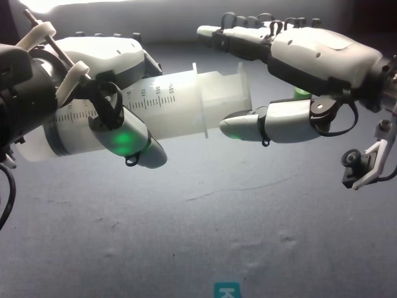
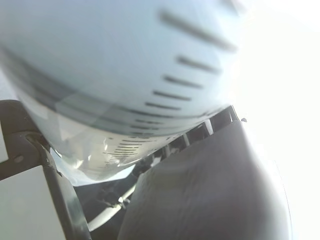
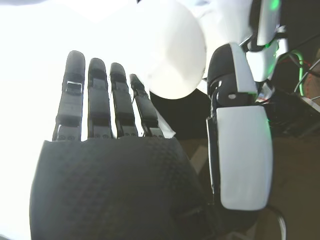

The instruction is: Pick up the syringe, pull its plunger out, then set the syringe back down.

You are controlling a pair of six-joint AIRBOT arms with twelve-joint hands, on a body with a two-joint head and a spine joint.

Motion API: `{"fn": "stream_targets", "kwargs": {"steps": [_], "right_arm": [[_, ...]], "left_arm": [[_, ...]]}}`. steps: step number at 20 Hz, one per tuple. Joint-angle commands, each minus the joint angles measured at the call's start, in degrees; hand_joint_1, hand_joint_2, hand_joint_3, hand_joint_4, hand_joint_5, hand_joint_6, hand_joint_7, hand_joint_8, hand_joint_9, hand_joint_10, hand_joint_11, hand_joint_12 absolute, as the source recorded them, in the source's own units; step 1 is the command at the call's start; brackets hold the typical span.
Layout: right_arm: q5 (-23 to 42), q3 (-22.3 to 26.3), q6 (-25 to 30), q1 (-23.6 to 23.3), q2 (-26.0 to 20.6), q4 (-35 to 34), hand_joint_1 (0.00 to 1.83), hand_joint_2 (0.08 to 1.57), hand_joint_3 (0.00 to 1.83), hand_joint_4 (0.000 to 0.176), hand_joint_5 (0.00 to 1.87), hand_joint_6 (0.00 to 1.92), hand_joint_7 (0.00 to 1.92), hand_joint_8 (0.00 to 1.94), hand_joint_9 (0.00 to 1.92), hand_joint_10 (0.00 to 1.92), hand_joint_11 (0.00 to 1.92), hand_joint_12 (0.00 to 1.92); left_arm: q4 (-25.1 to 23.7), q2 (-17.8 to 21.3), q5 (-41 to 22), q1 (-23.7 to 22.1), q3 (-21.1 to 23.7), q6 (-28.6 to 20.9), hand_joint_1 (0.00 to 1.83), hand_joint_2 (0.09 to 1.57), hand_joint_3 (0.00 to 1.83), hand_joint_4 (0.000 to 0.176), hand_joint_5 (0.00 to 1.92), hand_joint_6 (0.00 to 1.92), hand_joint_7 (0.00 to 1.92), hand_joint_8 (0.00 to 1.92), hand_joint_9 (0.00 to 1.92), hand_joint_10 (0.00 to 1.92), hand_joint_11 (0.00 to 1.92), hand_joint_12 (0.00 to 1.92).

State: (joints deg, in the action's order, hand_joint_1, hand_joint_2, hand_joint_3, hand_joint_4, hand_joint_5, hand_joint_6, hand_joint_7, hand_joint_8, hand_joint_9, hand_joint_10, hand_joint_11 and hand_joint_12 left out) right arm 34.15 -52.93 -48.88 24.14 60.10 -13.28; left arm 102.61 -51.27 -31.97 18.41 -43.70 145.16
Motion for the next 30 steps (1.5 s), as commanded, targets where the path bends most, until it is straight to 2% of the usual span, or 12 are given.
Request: {"fn": "stream_targets", "kwargs": {"steps": [1,7,9,10,13,14,15,16,17,19,20,30], "right_arm": [[7.79,-0.23,0.25,-0.50,-0.12,0.78,0.76,1.11,0.01,0.000,0.15,0.03,0.26,0.03,0.25,0.08,0.00,0.86],[7.41,-0.90,0.07,0.47,-0.15,0.78,0.82,1.14,0.01,0.000,0.29,0.08,0.41,0.06,0.36,0.15,0.00,1.13],[7.41,-0.99,0.07,0.50,-0.15,0.77,0.83,1.19,0.00,0.000,0.34,0.13,0.47,0.07,0.32,0.37,0.00,1.22],[7.41,-0.99,0.07,0.52,-0.15,0.77,0.89,1.22,0.00,0.000,0.39,0.21,0.53,0.14,0.26,0.71,0.00,1.33],[7.41,-0.99,0.07,0.58,-0.16,0.77,0.95,1.20,0.00,0.000,0.60,0.32,0.67,0.21,0.35,0.79,0.00,1.46],[7.41,-0.99,0.07,0.62,-0.18,0.77,1.05,1.23,0.01,0.000,0.70,1.14,0.74,0.24,0.42,0.81,0.07,1.47],[7.42,-0.99,0.07,0.65,-0.18,0.77,1.12,1.26,0.01,0.000,0.65,1.45,0.80,1.09,0.66,0.89,0.30,1.47],[7.42,-0.99,0.07,0.68,-0.18,0.77,1.11,1.29,0.00,0.000,0.59,1.54,0.75,1.33,0.67,0.94,0.32,1.49],[7.43,-0.99,0.06,0.71,-0.17,0.77,1.14,1.26,0.00,0.000,0.66,1.44,0.81,1.30,0.75,0.98,0.41,1.49],[7.46,-0.99,0.03,0.79,-0.17,0.77,1.33,1.21,0.00,0.000,0.71,1.35,0.83,1.22,0.75,1.41,0.44,1.52],[7.46,-0.99,0.03,0.83,-0.17,0.77,1.20,1.21,0.00,0.000,0.76,1.32,0.85,1.22,0.74,1.18,0.42,1.53],[7.44,-0.98,-0.20,1.20,-2.11,0.76,1.34,1.19,0.00,0.000,0.77,1.33,0.85,1.15,0.74,1.41,0.43,1.50]], "left_arm": [[-3.01,0.26,0.38,-0.95,-0.29,-0.06,1.36,1.14,0.00,0.000,0.88,1.10,1.00,0.97,0.79,1.39,0.44,1.63],[-3.01,0.26,0.38,-1.07,-0.33,-0.06,1.37,1.14,0.00,0.000,0.88,1.08,0.99,0.99,0.81,1.38,0.47,1.62],[-3.01,0.26,0.37,-1.13,-0.33,-0.06,1.25,1.13,0.00,0.000,0.89,1.10,1.00,1.03,0.80,1.23,0.46,1.61],[-3.01,0.26,0.37,-1.16,-0.34,-0.06,1.36,1.13,0.01,0.000,0.88,1.08,1.01,0.96,0.81,1.37,0.47,1.61],[-3.00,0.26,0.24,-1.25,-0.39,-0.06,1.37,1.14,0.00,0.000,0.86,1.09,1.00,0.99,0.80,1.40,0.45,1.63],[-3.00,0.26,0.24,-1.27,-0.41,-0.06,1.36,1.15,0.00,0.000,0.85,1.10,0.98,1.00,0.79,1.42,0.44,1.63],[-3.00,0.26,0.24,-1.27,-0.40,-0.06,1.37,1.14,0.00,0.000,0.87,1.09,1.00,0.98,0.80,1.40,0.46,1.62],[-3.00,0.26,0.24,-1.27,-0.39,-0.06,1.37,1.14,0.00,0.000,0.86,1.10,0.99,0.98,0.79,1.41,0.45,1.63],[-3.00,0.26,0.24,-1.27,-0.36,-0.06,1.37,1.14,0.00,0.000,0.86,1.10,1.00,1.00,0.79,1.40,0.47,1.64],[-3.00,0.26,0.24,-1.27,-0.31,-0.06,1.37,1.14,0.00,0.000,0.87,1.10,1.00,0.98,0.78,1.41,0.45,1.62],[-3.00,0.26,0.24,-1.26,-0.31,-0.06,1.37,1.14,0.00,0.000,0.87,1.09,1.00,1.00,0.78,1.41,0.46,1.62],[-3.00,0.26,-0.23,-1.40,-0.03,-0.06,1.36,1.16,0.00,0.000,0.84,1.11,0.96,1.06,0.76,1.45,0.43,1.66]]}}
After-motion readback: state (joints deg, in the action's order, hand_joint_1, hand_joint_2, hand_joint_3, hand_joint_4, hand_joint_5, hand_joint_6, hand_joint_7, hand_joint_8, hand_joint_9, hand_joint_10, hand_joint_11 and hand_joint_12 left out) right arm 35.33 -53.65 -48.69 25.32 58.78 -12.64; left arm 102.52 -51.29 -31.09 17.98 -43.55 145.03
